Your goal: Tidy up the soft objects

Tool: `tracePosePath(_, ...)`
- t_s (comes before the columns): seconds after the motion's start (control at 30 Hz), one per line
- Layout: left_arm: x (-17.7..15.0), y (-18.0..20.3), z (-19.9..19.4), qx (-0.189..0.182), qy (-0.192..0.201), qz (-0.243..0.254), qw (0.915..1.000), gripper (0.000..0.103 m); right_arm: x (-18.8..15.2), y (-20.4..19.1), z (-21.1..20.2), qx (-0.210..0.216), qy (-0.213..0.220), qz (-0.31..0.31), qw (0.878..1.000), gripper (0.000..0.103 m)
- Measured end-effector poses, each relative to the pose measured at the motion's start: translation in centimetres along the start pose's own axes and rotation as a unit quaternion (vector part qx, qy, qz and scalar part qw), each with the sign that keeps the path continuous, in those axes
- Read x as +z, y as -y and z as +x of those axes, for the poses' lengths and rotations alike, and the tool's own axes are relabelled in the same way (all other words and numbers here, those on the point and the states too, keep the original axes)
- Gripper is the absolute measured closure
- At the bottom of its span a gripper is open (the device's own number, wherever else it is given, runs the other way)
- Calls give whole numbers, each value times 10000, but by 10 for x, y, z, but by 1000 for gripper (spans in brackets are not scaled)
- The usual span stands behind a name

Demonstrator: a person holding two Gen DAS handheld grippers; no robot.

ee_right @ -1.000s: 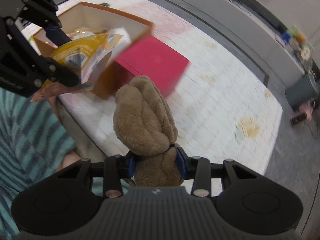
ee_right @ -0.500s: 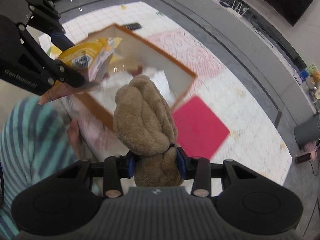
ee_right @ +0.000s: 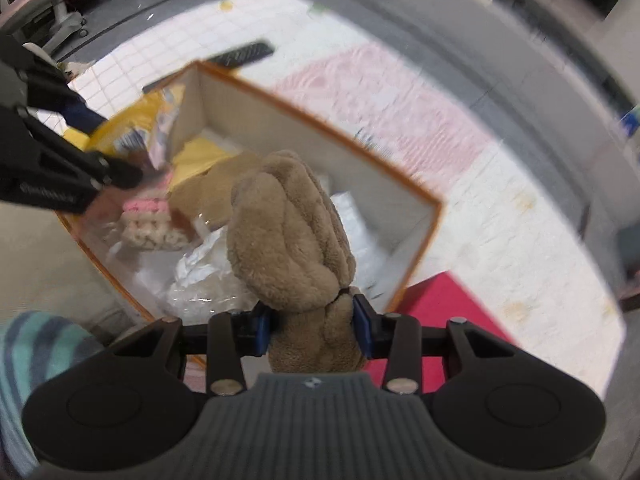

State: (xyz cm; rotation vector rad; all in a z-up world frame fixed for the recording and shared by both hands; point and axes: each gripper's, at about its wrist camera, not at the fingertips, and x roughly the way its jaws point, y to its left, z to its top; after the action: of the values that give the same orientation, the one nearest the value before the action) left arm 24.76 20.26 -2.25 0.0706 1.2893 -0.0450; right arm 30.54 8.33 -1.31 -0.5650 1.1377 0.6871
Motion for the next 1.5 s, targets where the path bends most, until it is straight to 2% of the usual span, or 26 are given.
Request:
tracePosePath(0.13, 0, 1, 23, 2, -215, 63, 9997, 55, 6, -4, 31, 24, -372, -33, 9993, 63)
tracePosePath(0.27, -1, 1, 35, -2, -329, 118, 9994, 55, 5, -5, 57, 243, -676, 60, 9974, 63)
tracePosePath(0.47, 0, -6, 45, -87, -394, 59, 9992, 53, -1, -7, 83, 318, -947, 89, 9950, 63)
tracePosePath(0.53, -2, -5, 43, -73, -368, 77, 9993, 50, -2, -9, 85, 293, -953, 72, 9950, 62)
tracePosePath(0.6, -4, -4, 41, -7, -298, 110, 9995, 45, -1, -11, 82, 236, -919, 31, 9955, 59)
tracePosePath(0.63, -6, -3, 39, 12, -245, 155, 9996, 39, -1, -13, 79, 203, -876, -2, 9959, 57)
tracePosePath(0.7, -7, -1, 34, 1, -152, 230, 9996, 29, -3, -18, 69, 155, -772, -70, 9969, 42)
tracePosePath(0.8, -11, 2, 20, -20, -53, 196, 9998, 25, -5, -23, 50, 23, -621, -97, 9980, 35)
tracePosePath(0.9, -15, 6, -5, 25, 279, 129, 9995, 18, -11, -24, 26, -104, -462, -123, 9988, 28)
tracePosePath(1.07, -25, 18, -61, 77, 1000, -24, 9950, 17, -26, -22, -17, -331, -160, -100, 9993, 22)
tracePosePath(1.2, -41, 37, -104, 164, 1666, -83, 9859, 18, -45, -21, -54, -504, 196, -36, 9985, 18)
tracePosePath(1.33, -63, 64, -138, 257, 2162, -11, 9760, 18, -71, -23, -91, -713, 536, 87, 9960, 15)
tracePosePath(1.5, -97, 99, -166, 485, 2893, 29, 9560, 17, -120, -22, -139, -902, 1121, 582, 9879, 13)
